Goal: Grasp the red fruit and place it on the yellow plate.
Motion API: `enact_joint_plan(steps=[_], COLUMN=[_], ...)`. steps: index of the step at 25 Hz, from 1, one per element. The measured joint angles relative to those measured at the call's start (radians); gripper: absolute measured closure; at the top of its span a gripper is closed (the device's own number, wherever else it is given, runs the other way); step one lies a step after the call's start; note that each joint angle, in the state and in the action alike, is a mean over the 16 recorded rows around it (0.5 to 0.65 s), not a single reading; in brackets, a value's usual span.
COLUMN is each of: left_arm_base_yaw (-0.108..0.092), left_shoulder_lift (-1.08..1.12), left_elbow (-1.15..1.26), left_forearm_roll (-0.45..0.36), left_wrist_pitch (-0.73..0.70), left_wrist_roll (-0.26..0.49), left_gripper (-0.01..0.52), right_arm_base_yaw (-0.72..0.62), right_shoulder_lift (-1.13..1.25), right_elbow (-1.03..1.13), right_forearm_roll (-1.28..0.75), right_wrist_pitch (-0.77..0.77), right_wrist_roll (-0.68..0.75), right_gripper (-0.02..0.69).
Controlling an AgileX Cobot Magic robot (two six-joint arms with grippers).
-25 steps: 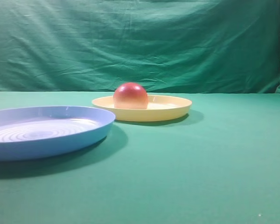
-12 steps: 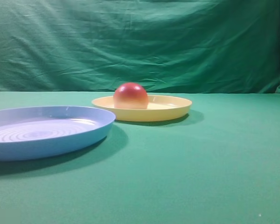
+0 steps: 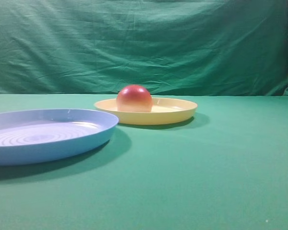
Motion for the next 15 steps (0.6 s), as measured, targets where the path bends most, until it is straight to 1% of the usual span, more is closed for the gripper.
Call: enact_joint_plan(steps=[8, 15], left_arm_base_yaw=[0.0, 0.0], left_shoulder_lift=[0.0, 0.0], left_elbow=[0.0, 0.0], left_forearm_roll=[0.0, 0.0], left_wrist_pitch=[0.0, 0.0], left_wrist_roll=[0.0, 0.0], left_gripper=[0.357, 0.357], right_arm_base_yaw=[-0.011, -0.1], right_shoulder_lift=[-0.109, -0.183], right_elbow=[0.018, 0.08], right_forearm_roll=[-0.045, -0.088], right_wrist_pitch=[0.03, -0.002], right_wrist_roll=[0.011, 0.014], right_gripper=[0.665, 0.665])
